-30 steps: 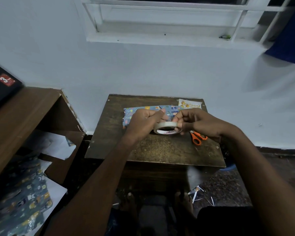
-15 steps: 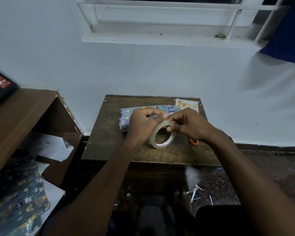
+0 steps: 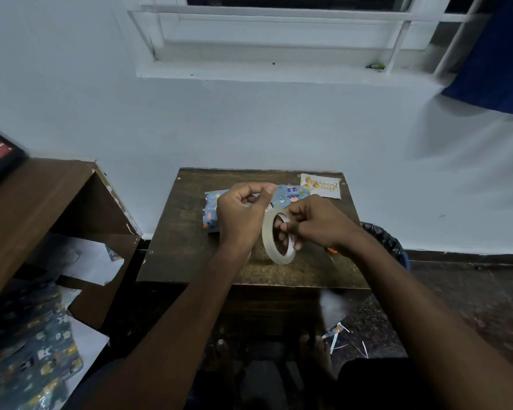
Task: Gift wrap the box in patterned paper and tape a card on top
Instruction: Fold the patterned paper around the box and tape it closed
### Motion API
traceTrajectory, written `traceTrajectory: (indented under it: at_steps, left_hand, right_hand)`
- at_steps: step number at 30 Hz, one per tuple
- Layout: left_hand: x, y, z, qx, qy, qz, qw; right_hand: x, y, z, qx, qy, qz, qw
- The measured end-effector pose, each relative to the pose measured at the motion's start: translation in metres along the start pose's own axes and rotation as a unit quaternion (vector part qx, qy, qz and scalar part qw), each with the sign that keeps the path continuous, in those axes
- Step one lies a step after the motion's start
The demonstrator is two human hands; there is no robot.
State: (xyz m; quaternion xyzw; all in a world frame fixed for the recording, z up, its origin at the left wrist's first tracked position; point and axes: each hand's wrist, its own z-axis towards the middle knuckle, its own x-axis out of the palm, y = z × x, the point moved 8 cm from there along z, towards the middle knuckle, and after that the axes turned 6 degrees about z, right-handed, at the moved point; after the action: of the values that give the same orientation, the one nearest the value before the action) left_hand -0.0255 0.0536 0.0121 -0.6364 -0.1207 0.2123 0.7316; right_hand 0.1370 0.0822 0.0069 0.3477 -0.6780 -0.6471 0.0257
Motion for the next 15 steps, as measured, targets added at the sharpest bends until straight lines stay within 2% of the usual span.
traceTrajectory:
  at_steps: [2,6,8,10,15]
  left_hand:
    - [-0.001,0.007,-0.002,-0.020,-0.033,0.006,0.999]
    - [-0.008,0.002,-0.004,0.030,-0.072,0.068,0.995]
    - [-0.009,0.000,-0.002,0.039,-0.064,0.077,0.994]
    - [-0.004,0.001,0.003,0.038,-0.020,0.064,0.997]
    - [0.009,-0.005,0.008,0.030,0.150,0.054,0.987]
  right_hand:
    - [0.006,0.001,0.000,0.006,-0.001,-0.017,1.000]
    - [0.015,-0.002,0.000,0.029,0.008,-0.038,0.999]
    - [0.015,-0.002,-0.001,0.033,0.005,-0.019,0.999]
    - [0.012,-0.001,-0.001,0.033,-0.007,-0.009,0.999]
    - [-0.003,-0.004,0.000,0.029,-0.046,0.035,0.998]
